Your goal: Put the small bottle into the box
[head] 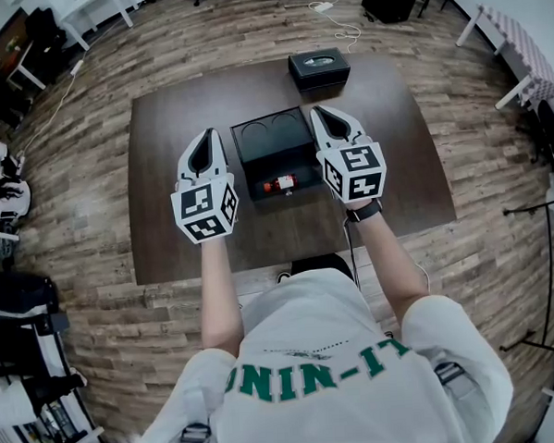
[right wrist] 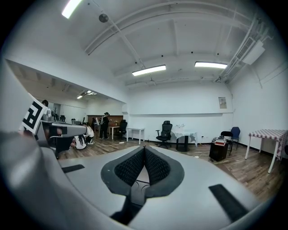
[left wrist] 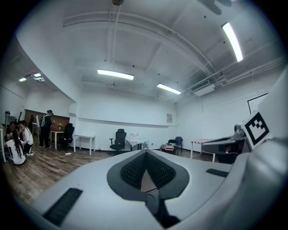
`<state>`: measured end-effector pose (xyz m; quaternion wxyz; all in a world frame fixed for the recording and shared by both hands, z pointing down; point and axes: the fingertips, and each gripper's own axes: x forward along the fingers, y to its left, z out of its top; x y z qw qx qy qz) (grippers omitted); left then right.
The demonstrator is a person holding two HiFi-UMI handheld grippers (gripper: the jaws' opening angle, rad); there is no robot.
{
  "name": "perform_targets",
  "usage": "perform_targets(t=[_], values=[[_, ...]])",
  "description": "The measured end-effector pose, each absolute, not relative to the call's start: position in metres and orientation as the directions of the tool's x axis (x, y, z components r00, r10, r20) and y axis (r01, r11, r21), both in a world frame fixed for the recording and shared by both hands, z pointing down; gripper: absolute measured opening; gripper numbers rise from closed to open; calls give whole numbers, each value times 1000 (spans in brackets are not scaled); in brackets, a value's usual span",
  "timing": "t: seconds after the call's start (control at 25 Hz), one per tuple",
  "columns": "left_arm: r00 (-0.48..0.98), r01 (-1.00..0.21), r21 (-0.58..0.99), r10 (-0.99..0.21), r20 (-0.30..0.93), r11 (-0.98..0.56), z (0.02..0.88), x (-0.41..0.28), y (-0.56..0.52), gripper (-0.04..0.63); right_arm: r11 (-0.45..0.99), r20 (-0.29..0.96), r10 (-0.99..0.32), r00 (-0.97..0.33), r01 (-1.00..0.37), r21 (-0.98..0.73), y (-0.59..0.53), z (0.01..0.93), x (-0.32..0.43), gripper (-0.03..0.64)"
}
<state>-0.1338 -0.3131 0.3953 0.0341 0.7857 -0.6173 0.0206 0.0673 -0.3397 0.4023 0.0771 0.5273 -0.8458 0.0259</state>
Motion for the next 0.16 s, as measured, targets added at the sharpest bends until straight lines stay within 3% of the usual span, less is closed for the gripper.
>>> perform_targets(t=[0.16], values=[[234,-972,27,-969,75,-233,399,-135,-319,6,454,167,-882,-442,-890,39,-346,408,65,15]])
